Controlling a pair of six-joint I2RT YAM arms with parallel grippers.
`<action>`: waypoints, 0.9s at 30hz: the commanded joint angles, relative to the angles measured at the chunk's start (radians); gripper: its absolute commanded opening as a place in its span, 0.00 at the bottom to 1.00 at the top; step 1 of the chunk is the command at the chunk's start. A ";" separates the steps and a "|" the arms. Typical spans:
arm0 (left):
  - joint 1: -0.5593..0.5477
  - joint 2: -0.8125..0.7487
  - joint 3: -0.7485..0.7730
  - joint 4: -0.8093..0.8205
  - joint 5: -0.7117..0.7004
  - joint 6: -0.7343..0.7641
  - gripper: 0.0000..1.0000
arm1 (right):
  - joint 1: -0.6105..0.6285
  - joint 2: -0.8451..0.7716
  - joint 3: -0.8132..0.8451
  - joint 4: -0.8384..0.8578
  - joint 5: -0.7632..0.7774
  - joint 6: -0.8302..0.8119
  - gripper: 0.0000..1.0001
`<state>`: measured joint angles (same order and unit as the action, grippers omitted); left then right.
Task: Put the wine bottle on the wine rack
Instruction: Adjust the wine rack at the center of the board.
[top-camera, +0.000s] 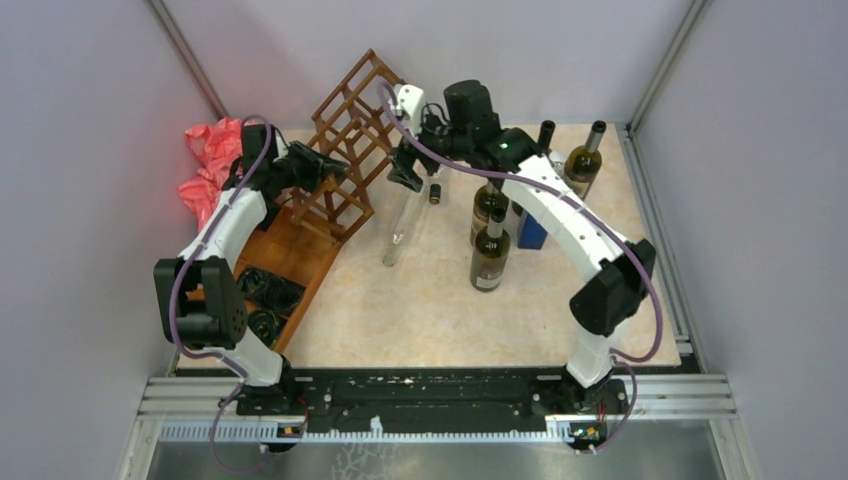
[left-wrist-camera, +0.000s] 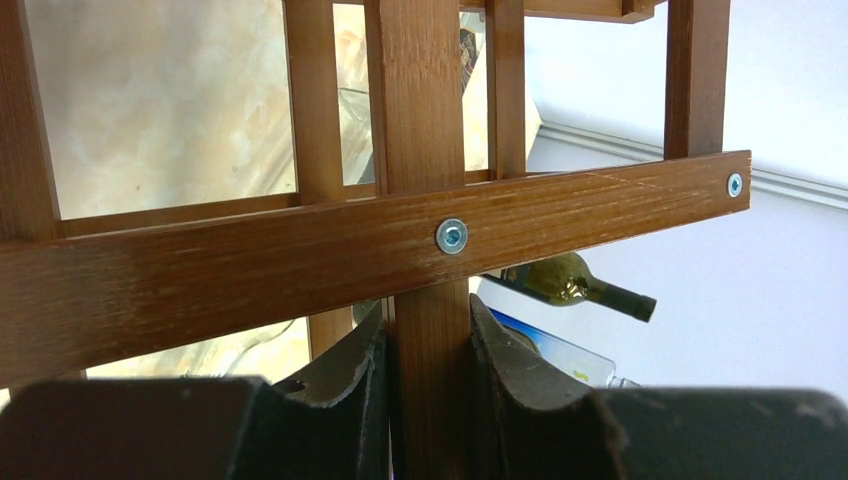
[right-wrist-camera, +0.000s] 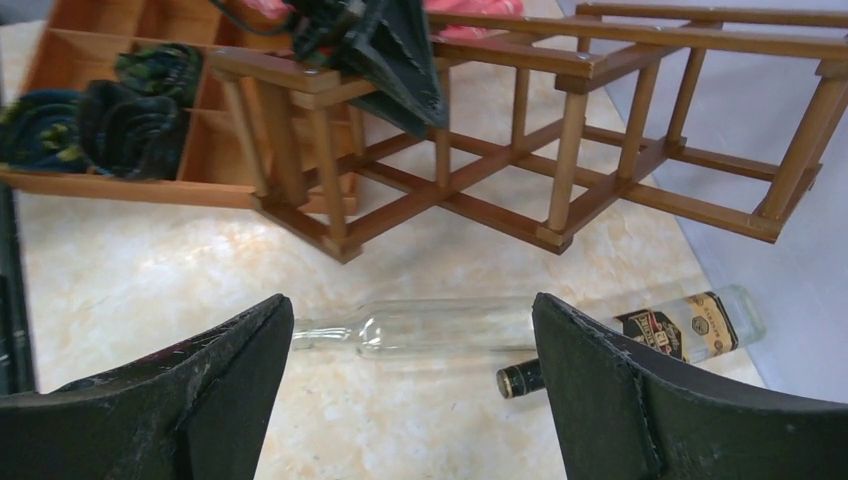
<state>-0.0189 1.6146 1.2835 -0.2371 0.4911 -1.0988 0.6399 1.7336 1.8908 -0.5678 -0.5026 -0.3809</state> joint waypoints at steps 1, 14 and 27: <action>0.011 -0.100 0.012 0.220 0.110 -0.035 0.00 | 0.022 0.102 0.104 0.090 0.126 0.015 0.88; 0.010 -0.178 -0.084 0.298 0.213 -0.094 0.00 | 0.039 0.316 0.266 0.113 0.255 -0.049 0.86; 0.011 -0.177 -0.143 0.364 0.323 -0.152 0.00 | 0.040 0.409 0.347 0.103 0.200 -0.036 0.51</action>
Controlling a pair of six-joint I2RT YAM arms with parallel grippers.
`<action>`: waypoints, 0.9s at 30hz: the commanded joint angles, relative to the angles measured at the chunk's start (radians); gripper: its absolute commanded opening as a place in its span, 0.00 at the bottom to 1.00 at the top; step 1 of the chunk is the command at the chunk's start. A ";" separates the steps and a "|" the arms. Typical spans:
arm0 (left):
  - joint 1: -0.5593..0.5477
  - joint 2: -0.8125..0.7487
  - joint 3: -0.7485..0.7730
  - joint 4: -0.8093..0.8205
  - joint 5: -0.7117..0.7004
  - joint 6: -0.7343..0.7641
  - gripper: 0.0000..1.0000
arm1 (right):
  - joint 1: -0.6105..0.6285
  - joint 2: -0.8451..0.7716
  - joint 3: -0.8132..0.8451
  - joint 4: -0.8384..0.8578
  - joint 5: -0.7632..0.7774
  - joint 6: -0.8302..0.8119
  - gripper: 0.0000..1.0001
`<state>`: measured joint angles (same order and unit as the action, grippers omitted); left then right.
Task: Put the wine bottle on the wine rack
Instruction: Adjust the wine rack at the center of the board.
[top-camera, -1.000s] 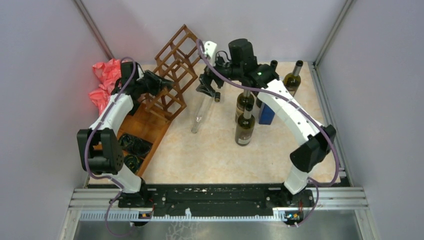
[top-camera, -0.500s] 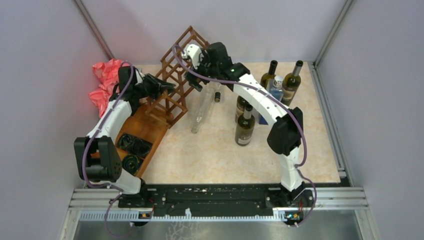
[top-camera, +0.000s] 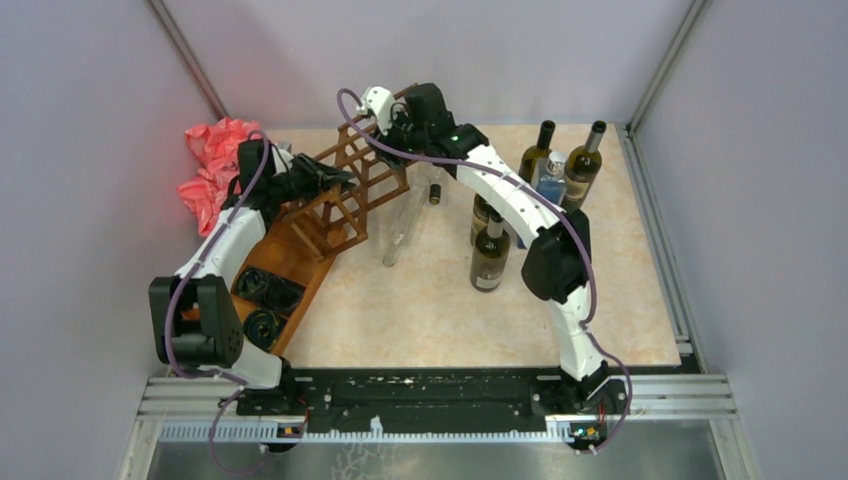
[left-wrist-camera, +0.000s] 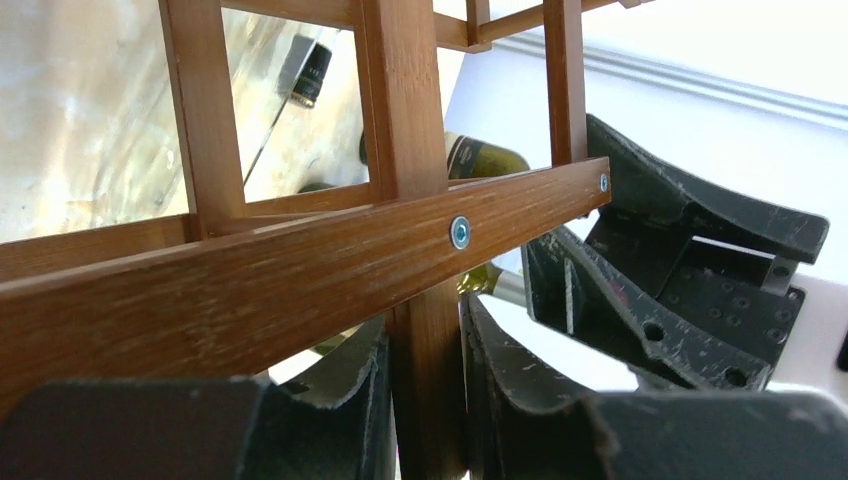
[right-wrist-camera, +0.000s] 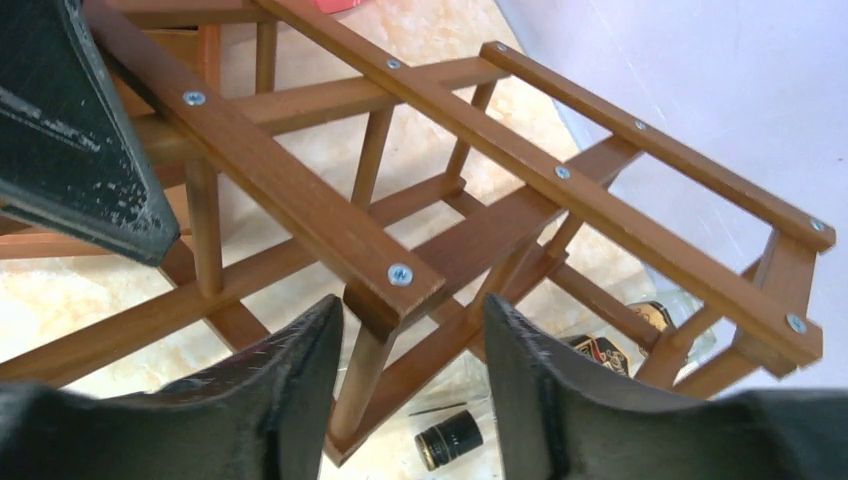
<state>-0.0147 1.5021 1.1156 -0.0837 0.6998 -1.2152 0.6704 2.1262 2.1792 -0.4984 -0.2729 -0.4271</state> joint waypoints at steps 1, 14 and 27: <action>0.006 -0.063 0.021 0.216 0.114 -0.040 0.00 | 0.010 0.023 0.060 0.034 -0.038 0.023 0.49; 0.007 -0.068 -0.046 0.364 0.088 -0.185 0.00 | 0.009 0.041 0.001 0.047 -0.047 0.181 0.53; 0.007 -0.069 -0.038 0.334 0.062 -0.167 0.23 | 0.005 -0.049 -0.038 0.065 -0.026 0.198 0.00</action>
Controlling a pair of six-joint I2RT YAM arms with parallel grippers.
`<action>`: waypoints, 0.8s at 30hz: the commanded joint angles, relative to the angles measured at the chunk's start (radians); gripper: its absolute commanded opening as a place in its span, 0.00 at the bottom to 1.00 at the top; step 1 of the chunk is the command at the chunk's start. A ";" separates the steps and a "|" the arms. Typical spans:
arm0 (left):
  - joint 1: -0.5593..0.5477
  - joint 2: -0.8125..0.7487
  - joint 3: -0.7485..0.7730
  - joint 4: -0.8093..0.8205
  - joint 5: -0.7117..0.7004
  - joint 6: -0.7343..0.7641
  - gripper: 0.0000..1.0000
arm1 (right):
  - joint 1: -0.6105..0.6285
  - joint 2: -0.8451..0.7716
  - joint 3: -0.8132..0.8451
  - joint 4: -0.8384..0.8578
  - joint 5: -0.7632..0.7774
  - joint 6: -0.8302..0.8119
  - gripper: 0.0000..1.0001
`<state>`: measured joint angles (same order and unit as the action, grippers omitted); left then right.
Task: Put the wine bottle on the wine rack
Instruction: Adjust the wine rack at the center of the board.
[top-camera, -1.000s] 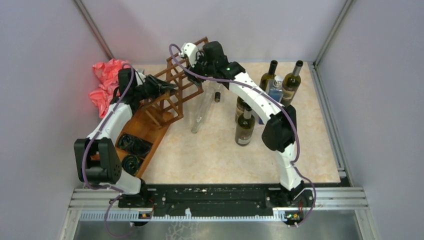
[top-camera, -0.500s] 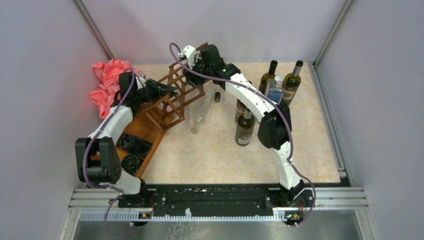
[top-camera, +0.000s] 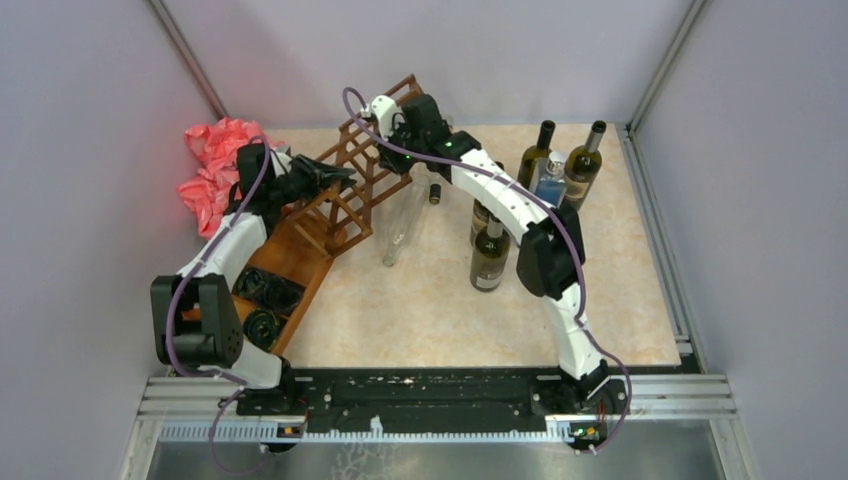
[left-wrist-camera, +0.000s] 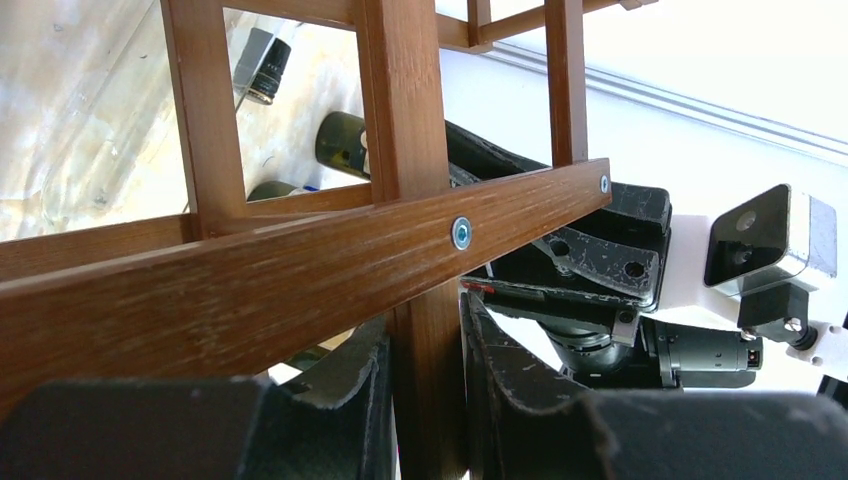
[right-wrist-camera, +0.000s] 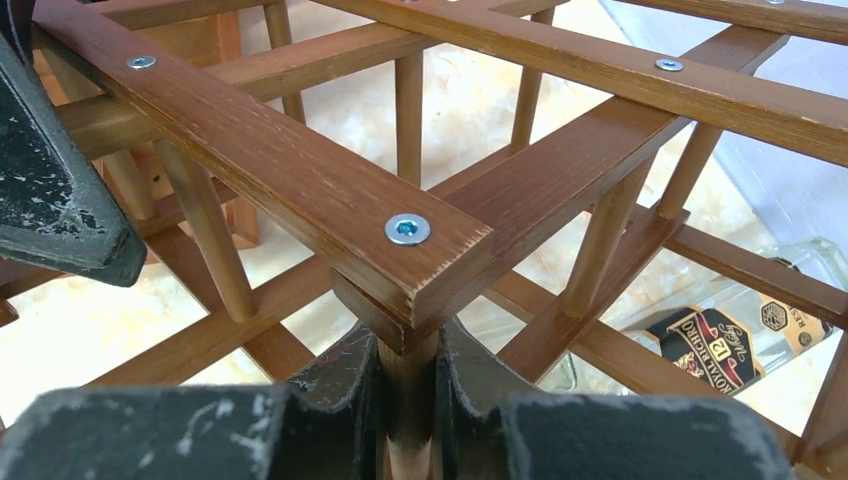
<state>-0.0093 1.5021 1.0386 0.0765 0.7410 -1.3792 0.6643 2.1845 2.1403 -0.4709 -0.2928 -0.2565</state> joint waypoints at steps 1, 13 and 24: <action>0.002 -0.075 0.034 0.157 0.013 0.017 0.35 | 0.007 -0.117 0.001 0.044 -0.012 0.036 0.00; 0.033 -0.116 -0.030 0.023 -0.117 0.230 0.89 | -0.019 -0.073 0.072 0.030 -0.043 0.060 0.00; 0.103 -0.241 0.005 -0.227 -0.438 0.521 0.93 | -0.029 -0.027 0.166 0.026 -0.052 0.082 0.00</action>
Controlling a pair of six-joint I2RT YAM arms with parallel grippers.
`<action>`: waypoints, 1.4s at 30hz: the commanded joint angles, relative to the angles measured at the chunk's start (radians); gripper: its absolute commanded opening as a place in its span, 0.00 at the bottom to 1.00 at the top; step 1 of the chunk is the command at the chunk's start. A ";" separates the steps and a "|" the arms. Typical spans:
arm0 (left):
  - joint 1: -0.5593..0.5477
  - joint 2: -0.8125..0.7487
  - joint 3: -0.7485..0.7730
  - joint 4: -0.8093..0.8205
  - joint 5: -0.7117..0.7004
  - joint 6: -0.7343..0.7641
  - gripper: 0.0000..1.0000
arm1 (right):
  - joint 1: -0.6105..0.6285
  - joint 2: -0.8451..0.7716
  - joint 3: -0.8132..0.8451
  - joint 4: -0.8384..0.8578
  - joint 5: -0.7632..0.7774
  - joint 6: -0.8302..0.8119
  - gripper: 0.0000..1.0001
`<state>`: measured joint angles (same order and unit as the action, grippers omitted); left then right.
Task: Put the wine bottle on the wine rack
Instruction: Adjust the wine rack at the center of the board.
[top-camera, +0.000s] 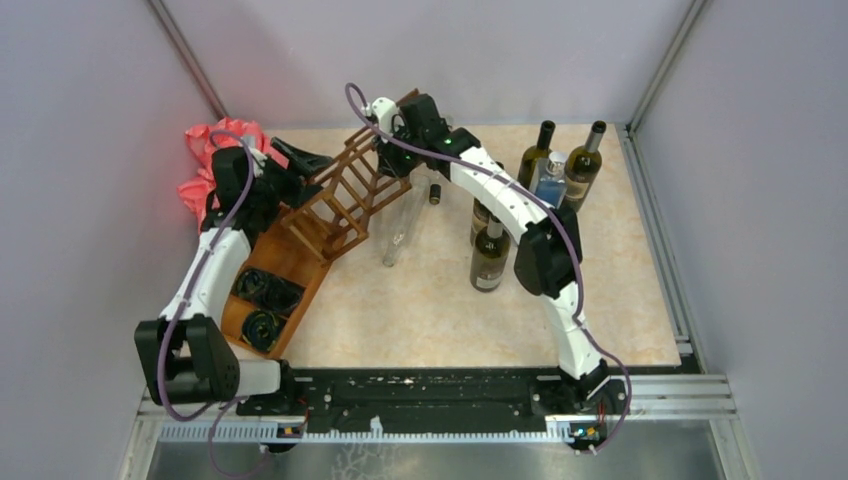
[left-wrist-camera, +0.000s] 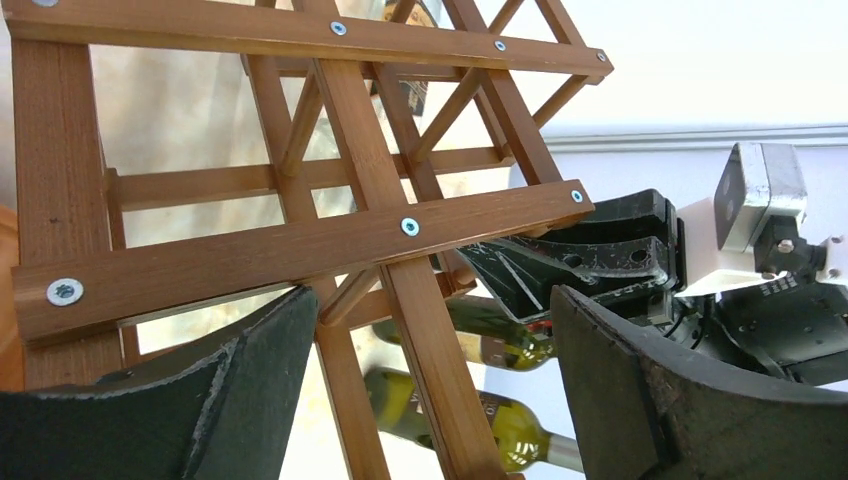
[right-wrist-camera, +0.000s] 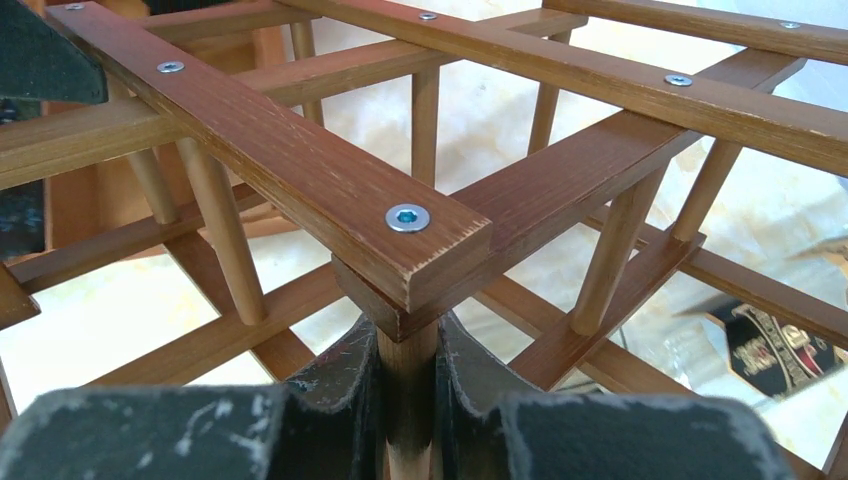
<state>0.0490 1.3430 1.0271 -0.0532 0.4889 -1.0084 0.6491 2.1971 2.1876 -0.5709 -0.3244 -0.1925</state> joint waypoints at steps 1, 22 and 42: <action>0.049 -0.100 0.016 -0.099 -0.210 0.166 0.93 | -0.013 -0.033 0.124 0.125 -0.023 0.022 0.00; 0.052 -0.483 0.048 -0.216 -0.206 0.610 0.96 | -0.012 0.008 0.178 0.115 -0.047 0.041 0.00; -0.001 -0.567 0.051 -0.270 0.355 0.582 0.93 | -0.004 -0.005 0.173 0.092 -0.057 0.019 0.00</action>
<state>0.0723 0.7650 1.0702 -0.3237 0.7280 -0.4076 0.6384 2.2475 2.2612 -0.6144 -0.3313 -0.1726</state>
